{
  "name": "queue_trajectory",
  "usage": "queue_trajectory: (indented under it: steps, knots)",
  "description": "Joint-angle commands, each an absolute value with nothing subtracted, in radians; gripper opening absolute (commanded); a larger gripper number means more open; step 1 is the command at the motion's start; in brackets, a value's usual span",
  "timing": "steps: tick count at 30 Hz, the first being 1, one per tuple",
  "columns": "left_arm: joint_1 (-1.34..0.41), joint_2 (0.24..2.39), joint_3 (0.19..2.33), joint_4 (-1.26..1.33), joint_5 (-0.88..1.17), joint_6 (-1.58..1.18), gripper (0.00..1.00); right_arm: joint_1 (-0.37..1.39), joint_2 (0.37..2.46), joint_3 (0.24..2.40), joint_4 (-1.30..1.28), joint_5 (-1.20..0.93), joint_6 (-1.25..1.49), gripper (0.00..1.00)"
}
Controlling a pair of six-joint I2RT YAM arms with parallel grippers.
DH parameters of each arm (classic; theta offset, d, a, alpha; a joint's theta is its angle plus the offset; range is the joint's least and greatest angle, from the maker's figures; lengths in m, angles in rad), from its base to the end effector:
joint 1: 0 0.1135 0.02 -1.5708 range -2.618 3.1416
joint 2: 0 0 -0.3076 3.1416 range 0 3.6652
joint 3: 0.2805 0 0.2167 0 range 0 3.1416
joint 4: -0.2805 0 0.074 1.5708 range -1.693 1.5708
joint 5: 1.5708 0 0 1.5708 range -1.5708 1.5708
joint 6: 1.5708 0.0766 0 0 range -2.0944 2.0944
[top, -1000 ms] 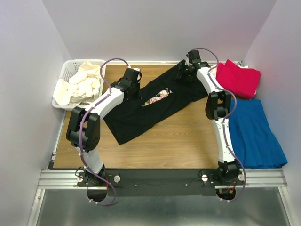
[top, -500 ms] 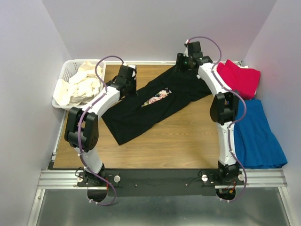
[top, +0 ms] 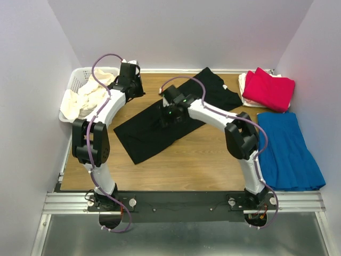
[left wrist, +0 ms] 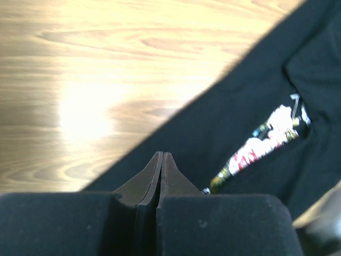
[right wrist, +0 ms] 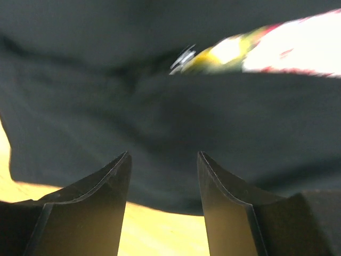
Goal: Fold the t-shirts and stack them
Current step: Rotate the tshirt 90 degrees
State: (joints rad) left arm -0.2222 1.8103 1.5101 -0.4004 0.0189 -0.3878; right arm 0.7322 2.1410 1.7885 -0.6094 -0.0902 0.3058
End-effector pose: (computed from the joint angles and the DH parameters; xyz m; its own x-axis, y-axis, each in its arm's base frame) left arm 0.4140 -0.0950 0.3110 -0.6708 -0.2361 -0.7031 -0.0208 0.9536 -0.3004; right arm 0.3584 0.3315 0.2336 -0.7937 -0.3103 -0.5232 -0.4878 0.8386 0.2426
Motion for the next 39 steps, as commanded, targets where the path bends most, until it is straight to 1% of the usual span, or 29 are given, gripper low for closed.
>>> queue_trajectory:
  steps: [1,9,11,17,23,26,30,31,34,39]
  knots:
    - [-0.186,1.851,1.578,-0.455,0.008,-0.405,0.07,0.824,2.152,1.789,-0.626,-0.061,0.351,0.61]
    - [-0.152,1.875,1.591,-0.483,0.008,-0.413,0.07,0.939,2.213,1.818,-0.627,-0.071,0.360,0.61]
    - [-0.140,1.873,1.591,-0.494,-0.031,-0.413,0.07,0.953,2.243,1.845,-0.627,-0.072,0.357,0.61]
    - [-0.107,1.848,1.586,-0.508,-0.038,-0.411,0.07,0.994,2.319,1.931,-0.632,-0.078,0.364,0.61]
    - [-0.087,1.816,1.582,-0.525,-0.049,-0.400,0.07,1.017,2.353,1.898,-0.637,-0.063,0.367,0.60]
    - [-0.075,1.809,1.583,-0.526,-0.052,-0.393,0.07,1.037,2.318,1.804,-0.640,-0.054,0.376,0.60]
    - [-0.069,1.825,1.604,-0.526,-0.041,-0.385,0.07,1.071,2.220,1.625,-0.644,-0.052,0.394,0.59]
    - [-0.069,1.830,1.615,-0.526,-0.038,-0.385,0.07,1.077,2.173,1.550,-0.646,-0.049,0.397,0.59]
    - [-0.069,1.855,1.638,-0.514,-0.011,-0.393,0.07,1.092,2.108,1.452,-0.663,-0.052,0.425,0.59]
    - [-0.071,1.899,1.647,-0.467,0.104,-0.393,0.07,1.120,1.974,1.275,-0.695,-0.048,0.485,0.58]
